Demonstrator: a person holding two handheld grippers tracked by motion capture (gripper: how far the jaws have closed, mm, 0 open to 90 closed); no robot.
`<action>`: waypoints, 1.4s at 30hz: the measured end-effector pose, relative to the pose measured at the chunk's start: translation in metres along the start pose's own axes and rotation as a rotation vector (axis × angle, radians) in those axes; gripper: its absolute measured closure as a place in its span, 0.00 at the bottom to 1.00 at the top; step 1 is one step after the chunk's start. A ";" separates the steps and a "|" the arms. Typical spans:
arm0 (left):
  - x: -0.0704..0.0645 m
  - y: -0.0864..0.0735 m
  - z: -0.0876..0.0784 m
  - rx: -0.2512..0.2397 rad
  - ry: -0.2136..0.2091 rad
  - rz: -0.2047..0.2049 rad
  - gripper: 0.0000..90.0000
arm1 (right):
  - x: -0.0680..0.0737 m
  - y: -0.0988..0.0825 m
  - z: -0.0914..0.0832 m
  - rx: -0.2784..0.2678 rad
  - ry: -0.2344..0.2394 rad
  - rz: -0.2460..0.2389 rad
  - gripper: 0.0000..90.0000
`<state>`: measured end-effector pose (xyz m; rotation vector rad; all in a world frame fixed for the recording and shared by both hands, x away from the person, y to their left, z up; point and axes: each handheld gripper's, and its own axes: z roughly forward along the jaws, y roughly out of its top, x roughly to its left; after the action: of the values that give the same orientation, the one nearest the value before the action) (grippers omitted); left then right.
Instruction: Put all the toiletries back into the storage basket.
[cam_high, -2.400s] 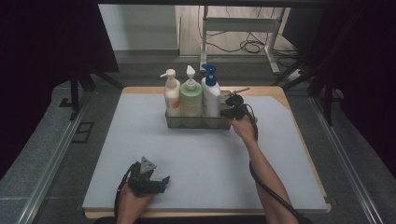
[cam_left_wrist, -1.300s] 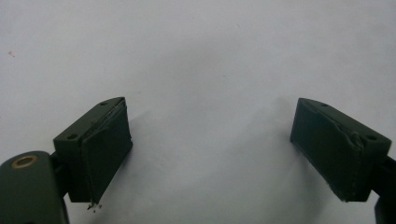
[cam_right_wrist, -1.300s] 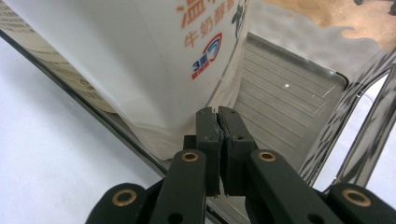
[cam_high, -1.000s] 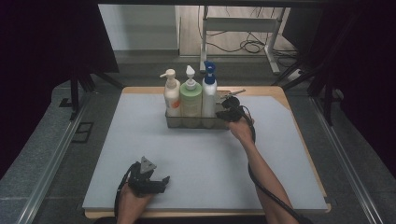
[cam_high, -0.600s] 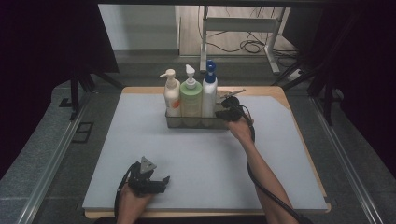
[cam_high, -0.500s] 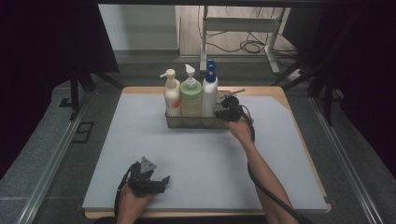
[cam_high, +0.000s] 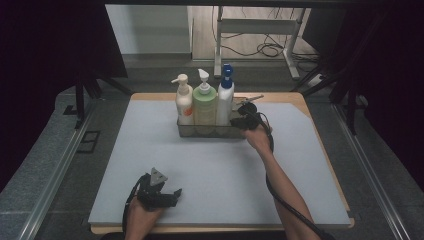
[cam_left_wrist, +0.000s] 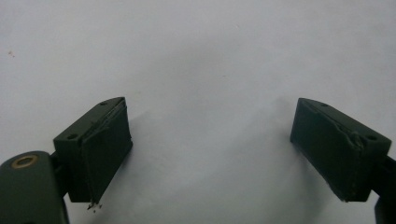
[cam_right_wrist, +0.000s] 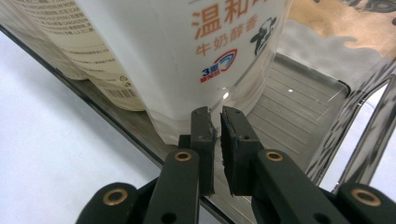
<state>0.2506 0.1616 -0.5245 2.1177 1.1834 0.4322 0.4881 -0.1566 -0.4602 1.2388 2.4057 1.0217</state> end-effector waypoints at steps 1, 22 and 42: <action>0.000 0.000 0.000 0.000 0.000 0.000 0.13 | 0.000 0.000 0.000 0.000 -0.002 -0.003 0.91; 0.000 0.000 0.000 0.000 0.001 0.001 0.13 | -0.006 -0.004 -0.020 -0.037 -0.041 -0.014 0.67; 0.000 0.000 0.000 0.000 0.001 0.002 0.13 | 0.005 -0.007 -0.048 -0.074 -0.019 -0.071 0.42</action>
<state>0.2505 0.1618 -0.5246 2.1191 1.1821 0.4347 0.4567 -0.1774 -0.4298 1.1257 2.3574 1.0634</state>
